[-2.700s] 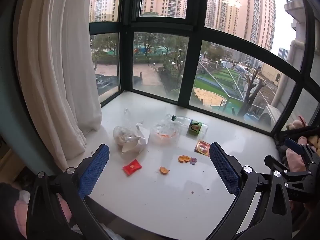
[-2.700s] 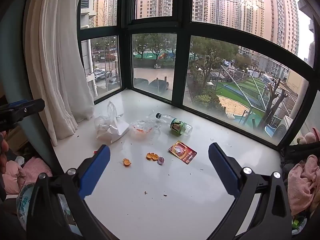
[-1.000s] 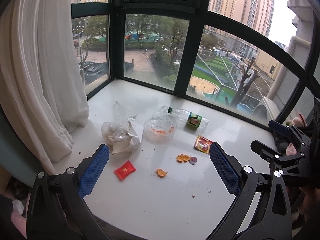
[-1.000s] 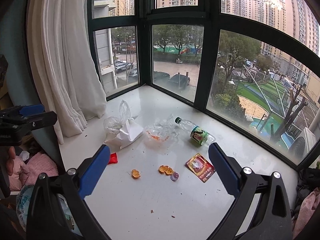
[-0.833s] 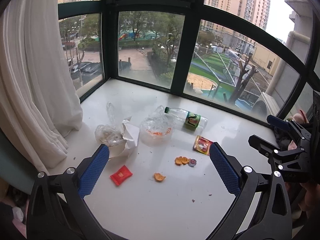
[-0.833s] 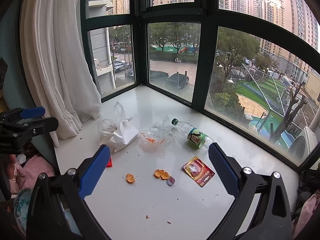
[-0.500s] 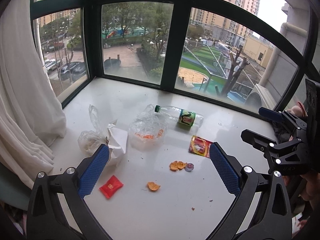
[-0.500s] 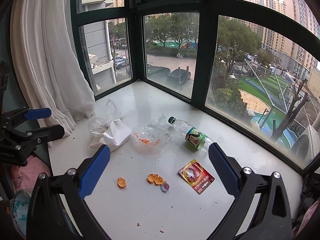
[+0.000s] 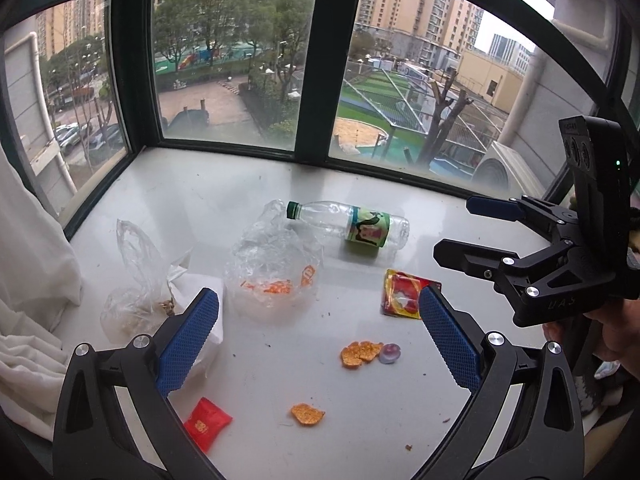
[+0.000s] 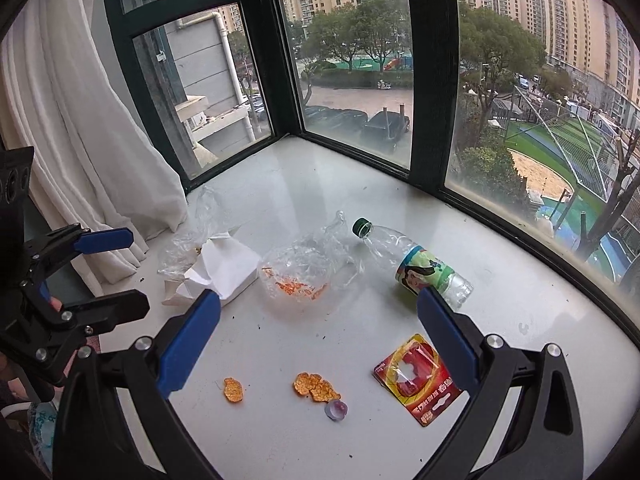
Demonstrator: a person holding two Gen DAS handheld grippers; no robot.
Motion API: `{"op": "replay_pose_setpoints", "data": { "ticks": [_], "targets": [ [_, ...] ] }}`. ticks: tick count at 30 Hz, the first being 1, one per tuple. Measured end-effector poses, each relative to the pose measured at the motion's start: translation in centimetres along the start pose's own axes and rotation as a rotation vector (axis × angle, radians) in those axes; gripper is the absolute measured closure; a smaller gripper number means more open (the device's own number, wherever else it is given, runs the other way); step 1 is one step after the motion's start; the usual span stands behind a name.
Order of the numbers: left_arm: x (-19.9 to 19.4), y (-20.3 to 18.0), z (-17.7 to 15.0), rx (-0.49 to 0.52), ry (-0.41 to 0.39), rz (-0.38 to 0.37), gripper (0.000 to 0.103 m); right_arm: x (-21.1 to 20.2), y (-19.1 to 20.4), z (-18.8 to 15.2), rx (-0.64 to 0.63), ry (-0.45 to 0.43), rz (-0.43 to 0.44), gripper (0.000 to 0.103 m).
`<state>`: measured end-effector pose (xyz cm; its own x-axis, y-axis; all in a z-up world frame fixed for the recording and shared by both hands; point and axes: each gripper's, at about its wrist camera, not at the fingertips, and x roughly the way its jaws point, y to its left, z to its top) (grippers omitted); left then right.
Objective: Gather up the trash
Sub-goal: 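Lower the left tool onto the clear plastic bag and close its fingers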
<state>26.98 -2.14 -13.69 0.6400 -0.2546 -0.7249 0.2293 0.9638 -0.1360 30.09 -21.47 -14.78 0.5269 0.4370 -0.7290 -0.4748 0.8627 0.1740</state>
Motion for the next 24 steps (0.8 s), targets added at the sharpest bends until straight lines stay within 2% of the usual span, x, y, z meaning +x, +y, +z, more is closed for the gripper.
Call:
{"op": "replay_pose_setpoints", "data": {
  "ticks": [7,11,18,24],
  "targets": [
    [4.8,1.1,-0.2,-0.046,0.029,-0.058,0.006,5.2,-2.5,0.3,-0.02,0.029,0.04,0.007],
    [7.3,1.3,-0.5,-0.043,0.043,-0.088,0.006,7.8,-3.7,-0.1,-0.028,0.061,0.09,0.007],
    [11.6,4.2,-1.6,-0.155,0.091,-0.132,0.006,12.0,-5.3,-0.6,0.023,0.108,0.187,0.008],
    [13.8,6.3,-1.8,-0.197,0.112,-0.112,0.006,15.2,-5.7,-1.0,0.022,0.142,0.206,0.008]
  ]
}}
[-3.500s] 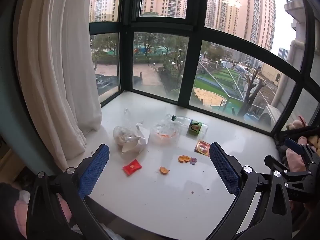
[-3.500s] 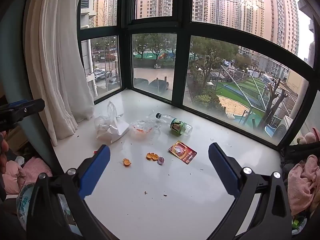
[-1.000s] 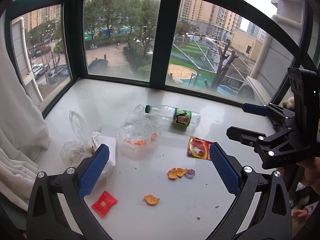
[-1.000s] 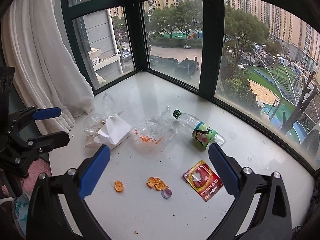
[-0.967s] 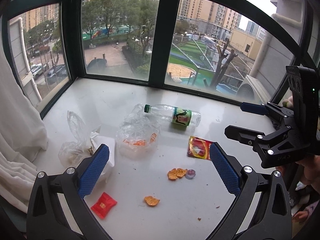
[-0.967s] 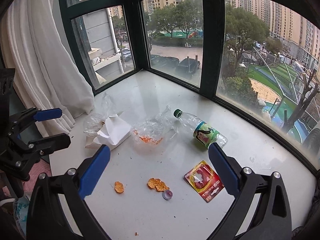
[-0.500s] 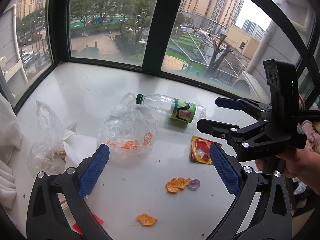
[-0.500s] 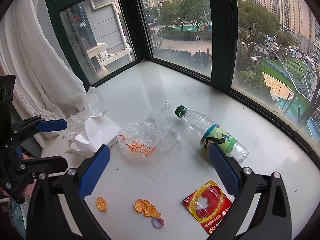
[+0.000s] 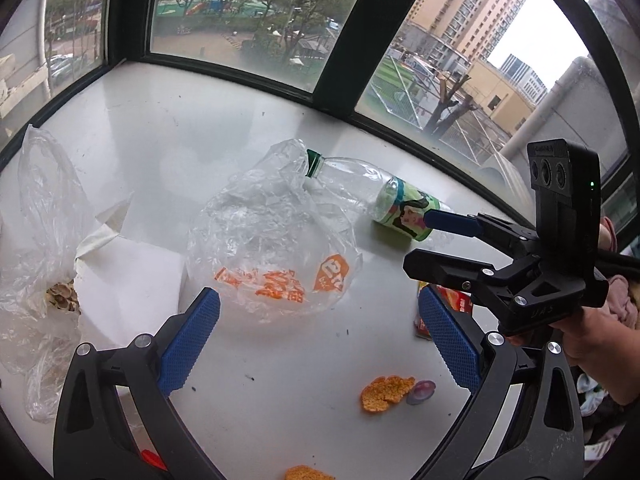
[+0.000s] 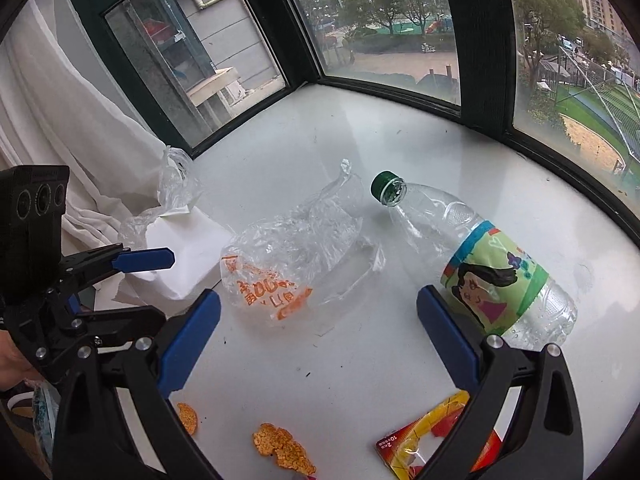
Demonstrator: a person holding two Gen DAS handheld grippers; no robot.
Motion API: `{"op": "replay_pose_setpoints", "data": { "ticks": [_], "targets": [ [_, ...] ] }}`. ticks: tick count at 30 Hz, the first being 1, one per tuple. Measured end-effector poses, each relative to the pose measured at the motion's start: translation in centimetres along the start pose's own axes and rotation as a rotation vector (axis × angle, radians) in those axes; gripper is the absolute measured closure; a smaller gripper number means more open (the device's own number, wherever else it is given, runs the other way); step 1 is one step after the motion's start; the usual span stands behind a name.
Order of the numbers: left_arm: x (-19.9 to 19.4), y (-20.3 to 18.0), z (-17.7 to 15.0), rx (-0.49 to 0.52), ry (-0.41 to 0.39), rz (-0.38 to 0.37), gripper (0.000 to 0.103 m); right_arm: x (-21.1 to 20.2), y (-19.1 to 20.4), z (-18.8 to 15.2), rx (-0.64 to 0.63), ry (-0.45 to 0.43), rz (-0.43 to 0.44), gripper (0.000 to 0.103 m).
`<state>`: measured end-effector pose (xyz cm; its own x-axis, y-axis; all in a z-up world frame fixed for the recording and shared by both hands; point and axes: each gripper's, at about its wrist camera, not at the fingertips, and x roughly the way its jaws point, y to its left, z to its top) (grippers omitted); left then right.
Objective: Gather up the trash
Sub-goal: 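Lower the left tool onto the clear plastic bag and close its fingers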
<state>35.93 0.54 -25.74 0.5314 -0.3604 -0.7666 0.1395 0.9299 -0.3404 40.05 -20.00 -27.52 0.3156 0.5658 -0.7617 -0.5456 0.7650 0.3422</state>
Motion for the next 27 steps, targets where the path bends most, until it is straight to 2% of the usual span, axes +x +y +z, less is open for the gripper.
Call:
{"op": "replay_pose_setpoints", "data": {
  "ticks": [5,7,8,17,27],
  "targets": [
    [1.4,1.6,0.6,-0.008,0.023,0.033,0.006,2.1,-0.2,-0.2,0.005,0.026,0.002,0.008],
    [1.9,2.2,0.9,-0.004,0.032,0.043,0.006,3.0,-0.5,-0.2,0.014,0.046,0.014,0.021],
    [2.0,2.5,1.0,-0.006,0.033,0.045,0.006,3.3,-0.6,-0.2,0.018,0.054,0.015,0.023],
    [3.8,4.5,2.6,0.005,0.041,0.063,0.006,4.9,-1.4,-0.2,0.03,0.077,0.001,0.025],
    [4.6,3.4,5.3,0.084,0.043,0.043,0.008,5.1,-0.6,-0.3,0.019,0.08,0.003,0.027]
  ]
}}
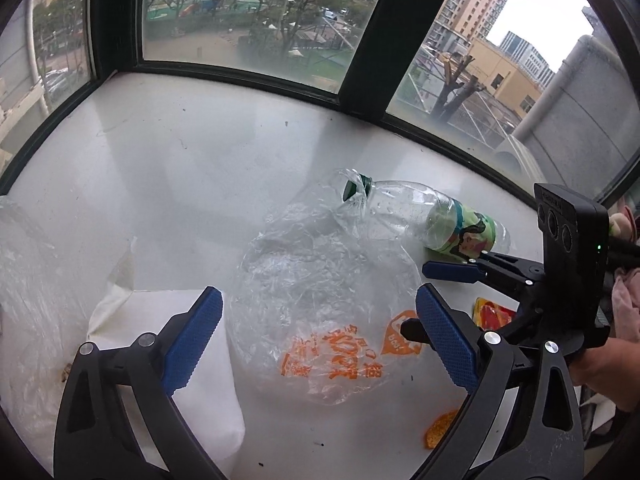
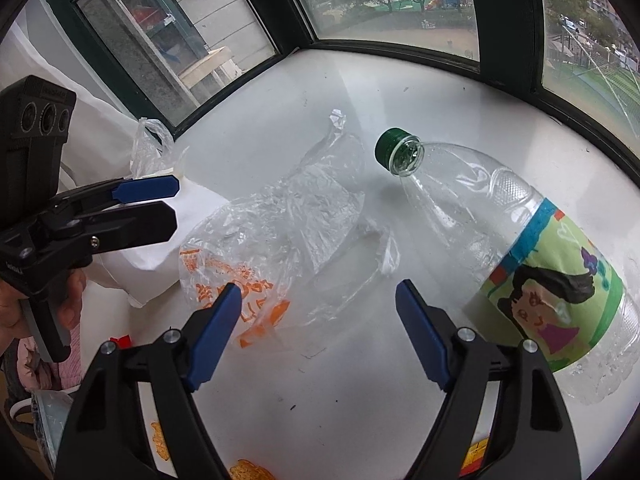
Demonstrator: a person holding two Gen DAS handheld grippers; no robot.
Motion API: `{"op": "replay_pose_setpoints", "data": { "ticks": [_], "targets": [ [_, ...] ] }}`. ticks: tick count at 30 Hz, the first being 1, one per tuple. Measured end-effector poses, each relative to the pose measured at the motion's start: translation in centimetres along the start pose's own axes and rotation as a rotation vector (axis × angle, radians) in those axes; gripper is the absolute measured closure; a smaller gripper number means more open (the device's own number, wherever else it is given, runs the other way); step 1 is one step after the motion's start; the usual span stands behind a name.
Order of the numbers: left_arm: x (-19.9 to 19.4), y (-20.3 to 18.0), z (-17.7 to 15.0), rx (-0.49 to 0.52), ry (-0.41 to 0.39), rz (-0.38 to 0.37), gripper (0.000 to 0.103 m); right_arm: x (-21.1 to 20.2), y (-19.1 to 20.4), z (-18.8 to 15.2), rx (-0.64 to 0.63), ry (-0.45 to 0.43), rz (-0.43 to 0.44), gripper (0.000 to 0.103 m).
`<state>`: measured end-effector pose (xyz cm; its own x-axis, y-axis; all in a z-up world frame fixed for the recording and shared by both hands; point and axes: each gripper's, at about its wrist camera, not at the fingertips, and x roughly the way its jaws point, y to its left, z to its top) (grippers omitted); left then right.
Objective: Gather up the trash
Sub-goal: 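Lower the left tool onto the clear plastic bag and close its fingers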
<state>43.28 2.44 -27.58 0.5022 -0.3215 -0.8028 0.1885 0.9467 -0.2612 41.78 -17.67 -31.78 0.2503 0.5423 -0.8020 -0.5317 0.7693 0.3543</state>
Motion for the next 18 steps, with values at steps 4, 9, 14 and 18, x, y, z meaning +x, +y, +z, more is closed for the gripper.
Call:
{"op": "replay_pose_setpoints", "data": {
  "ticks": [4,9,14,18],
  "targets": [
    [0.5,-0.4,0.1,0.027,0.024,-0.007,0.009,0.3,0.0,0.1,-0.008,0.006,-0.007,0.027],
    [-1.3,-1.6,-1.2,0.016,0.001,-0.076,0.01,0.1,-0.4,-0.1,0.0,0.001,-0.011,0.029],
    [-0.2,-2.3,-2.6,0.019,0.048,-0.074,0.013,0.3,-0.6,-0.5,-0.013,0.014,-0.023,0.033],
    [0.8,-1.2,-2.9,-0.012,0.069,-0.038,0.018,0.5,-0.5,-0.4,-0.04,0.023,-0.03,0.035]
  ]
}}
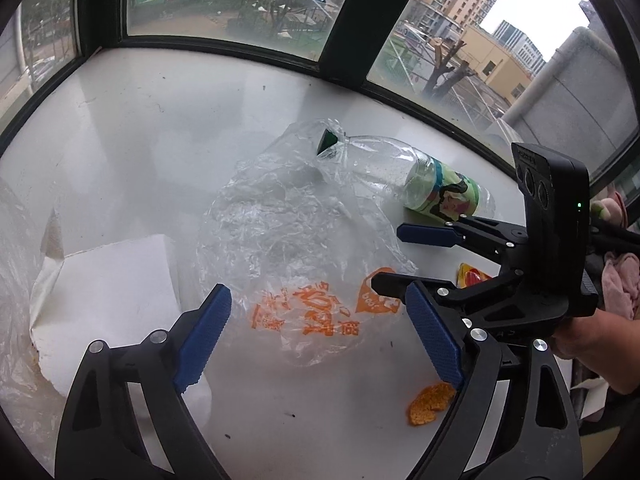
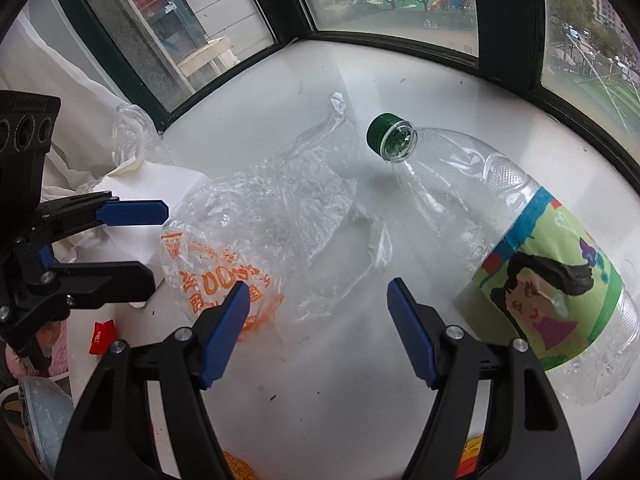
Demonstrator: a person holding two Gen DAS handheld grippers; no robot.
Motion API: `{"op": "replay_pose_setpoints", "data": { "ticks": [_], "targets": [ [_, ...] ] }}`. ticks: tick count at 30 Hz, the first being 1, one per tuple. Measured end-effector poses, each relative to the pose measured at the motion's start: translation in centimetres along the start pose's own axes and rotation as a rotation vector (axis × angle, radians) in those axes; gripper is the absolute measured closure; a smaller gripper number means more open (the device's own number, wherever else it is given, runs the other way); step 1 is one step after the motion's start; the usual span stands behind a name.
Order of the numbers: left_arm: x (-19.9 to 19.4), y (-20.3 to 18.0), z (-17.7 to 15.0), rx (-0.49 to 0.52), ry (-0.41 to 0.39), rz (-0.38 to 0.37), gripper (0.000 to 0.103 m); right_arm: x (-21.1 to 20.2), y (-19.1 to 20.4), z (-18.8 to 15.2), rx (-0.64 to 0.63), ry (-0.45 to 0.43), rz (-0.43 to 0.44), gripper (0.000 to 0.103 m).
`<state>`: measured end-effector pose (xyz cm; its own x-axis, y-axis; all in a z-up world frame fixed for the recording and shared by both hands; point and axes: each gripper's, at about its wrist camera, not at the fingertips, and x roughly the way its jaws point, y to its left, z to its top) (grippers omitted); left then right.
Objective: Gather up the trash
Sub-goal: 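Lower the left tool onto the clear plastic bag and close its fingers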
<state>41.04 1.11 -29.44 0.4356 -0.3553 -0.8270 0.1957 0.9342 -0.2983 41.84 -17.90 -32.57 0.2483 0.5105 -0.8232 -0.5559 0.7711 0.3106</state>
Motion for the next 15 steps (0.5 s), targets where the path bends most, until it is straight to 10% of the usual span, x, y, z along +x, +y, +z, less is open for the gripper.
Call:
{"op": "replay_pose_setpoints", "data": {
  "ticks": [15],
  "targets": [
    [3.2,2.1,-0.1,-0.045,0.081,0.09,0.025,1.3,0.4,0.6,-0.016,0.03,-0.016,0.063]
  ]
}}
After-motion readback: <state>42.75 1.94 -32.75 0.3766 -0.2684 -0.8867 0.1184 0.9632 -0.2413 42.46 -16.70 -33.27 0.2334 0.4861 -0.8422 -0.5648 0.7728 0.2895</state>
